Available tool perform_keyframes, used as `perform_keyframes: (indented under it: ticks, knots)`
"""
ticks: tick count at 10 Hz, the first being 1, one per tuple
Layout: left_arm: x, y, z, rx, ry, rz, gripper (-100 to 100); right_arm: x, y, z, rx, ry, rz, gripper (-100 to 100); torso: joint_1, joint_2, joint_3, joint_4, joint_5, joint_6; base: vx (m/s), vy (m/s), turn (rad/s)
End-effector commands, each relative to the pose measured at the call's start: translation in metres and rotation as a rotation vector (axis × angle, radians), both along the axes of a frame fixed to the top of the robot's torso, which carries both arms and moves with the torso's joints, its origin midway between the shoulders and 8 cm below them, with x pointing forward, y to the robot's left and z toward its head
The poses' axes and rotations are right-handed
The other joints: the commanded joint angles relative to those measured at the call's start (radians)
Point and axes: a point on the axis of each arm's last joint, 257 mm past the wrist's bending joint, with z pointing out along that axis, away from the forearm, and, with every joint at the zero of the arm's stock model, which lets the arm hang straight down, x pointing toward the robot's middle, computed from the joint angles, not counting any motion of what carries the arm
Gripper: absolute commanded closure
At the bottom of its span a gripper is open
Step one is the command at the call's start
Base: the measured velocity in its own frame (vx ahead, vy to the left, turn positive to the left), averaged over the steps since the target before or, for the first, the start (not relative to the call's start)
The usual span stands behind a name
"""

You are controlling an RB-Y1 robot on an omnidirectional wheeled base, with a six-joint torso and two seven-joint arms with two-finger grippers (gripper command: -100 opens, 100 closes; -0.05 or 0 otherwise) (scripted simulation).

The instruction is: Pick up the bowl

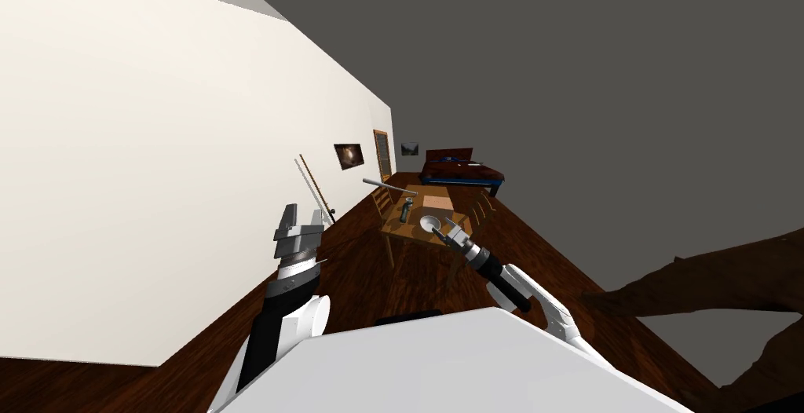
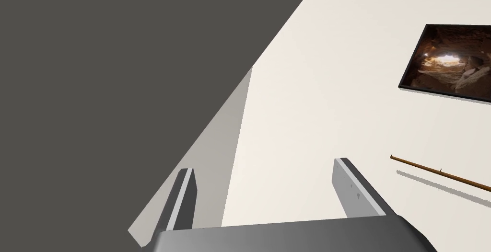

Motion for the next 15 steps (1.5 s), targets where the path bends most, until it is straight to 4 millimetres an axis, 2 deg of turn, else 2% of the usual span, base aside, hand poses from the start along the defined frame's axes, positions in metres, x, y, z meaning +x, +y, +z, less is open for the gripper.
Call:
perform_keyframes:
  ticks: [1, 2, 3, 6, 7, 8, 9, 10, 11, 12, 14, 15]
  knots:
    - [0.0, 0.0, 0.0, 0.0, 0.0, 0.0, 0, 0.0, -0.004, -0.024, -0.12, 0.005, 0.006, -100, 0.0, 0.0, 0.0, 0.0, 0.0, 0.0, -0.037, 0.078, 0.062]
    - [0.0, 0.0, 0.0, 0.0, 0.0, 0.0, 0, 0.001, -0.007, -0.03, -0.131, 0.012, -0.001, -100, 0.0, 0.0, 0.0, 0.0, 0.0, 0.0, -0.033, 0.064, 0.031]
    - [0.0, 0.0, 0.0, 0.0, 0.0, 0.0, 0, 0.002, -0.01, -0.046, -0.231, 0.009, 0.009, -100, -0.001, 0.0, 0.0, 0.0, 0.0, 0.0, -0.034, 0.074, 0.072]
    - [0.0, 0.0, 0.0, 0.0, 0.0, 0.0, 0, 0.004, -0.024, -0.076, -0.349, 0.03, 0.004, -100, 0.0, -0.001, -0.001, 0.0, 0.0, 0.0, -0.012, 0.075, 0.046]
    - [0.0, 0.0, 0.0, 0.0, 0.0, 0.0, 0, 0.006, -0.034, -0.093, -0.452, 0.028, 0.01, -100, -0.001, -0.001, -0.001, 0.0, 0.0, 0.0, -0.015, 0.076, 0.067]
    - [0.0, 0.0, 0.0, 0.0, 0.0, 0.0, 0, 0.006, -0.037, -0.099, -0.454, 0.04, 0.006, -100, 0.0, -0.001, -0.001, 0.0, 0.0, 0.0, -0.008, 0.059, 0.035]
    - [0.0, 0.0, 0.0, 0.0, 0.0, 0.0, 0, 0.008, -0.046, -0.111, -0.552, 0.03, 0.014, -100, -0.001, -0.002, -0.001, 0.0, 0.0, 0.0, -0.007, 0.071, 0.07]
    - [0.0, 0.0, 0.0, 0.0, 0.0, 0.0, 0, 0.007, -0.052, -0.12, -0.557, 0.051, 0.007, -100, -0.001, -0.002, -0.001, 0.0, 0.0, 0.0, -0.002, 0.06, 0.038]
    - [0.0, 0.0, 0.0, 0.0, 0.0, 0.0, 0, 0.009, -0.067, -0.136, -0.654, 0.055, 0.009, -100, -0.002, -0.002, -0.001, 0.0, 0.0, 0.0, -0.002, 0.067, 0.077]
    - [0.0, 0.0, 0.0, 0.0, 0.0, 0.0, 0, 0.009, -0.07, -0.139, -0.656, 0.064, 0.006, -100, -0.001, -0.002, -0.001, 0.0, 0.0, 0.0, 0.006, 0.052, 0.035]
    - [0.0, 0.0, 0.0, 0.0, 0.0, 0.0, 0, 0.015, -0.099, -0.161, -0.823, 0.066, 0.009, -100, -0.002, -0.003, -0.002, -0.001, 0.0, 0.0, 0.031, 0.068, 0.115]
    - [0.0, 0.0, 0.0, 0.0, 0.0, 0.0, 0, 0.011, -0.109, -0.172, -0.839, 0.089, 0.002, -100, 0.0, -0.005, -0.003, -0.001, 0.0, 0.0, 0.038, 0.072, 0.043]
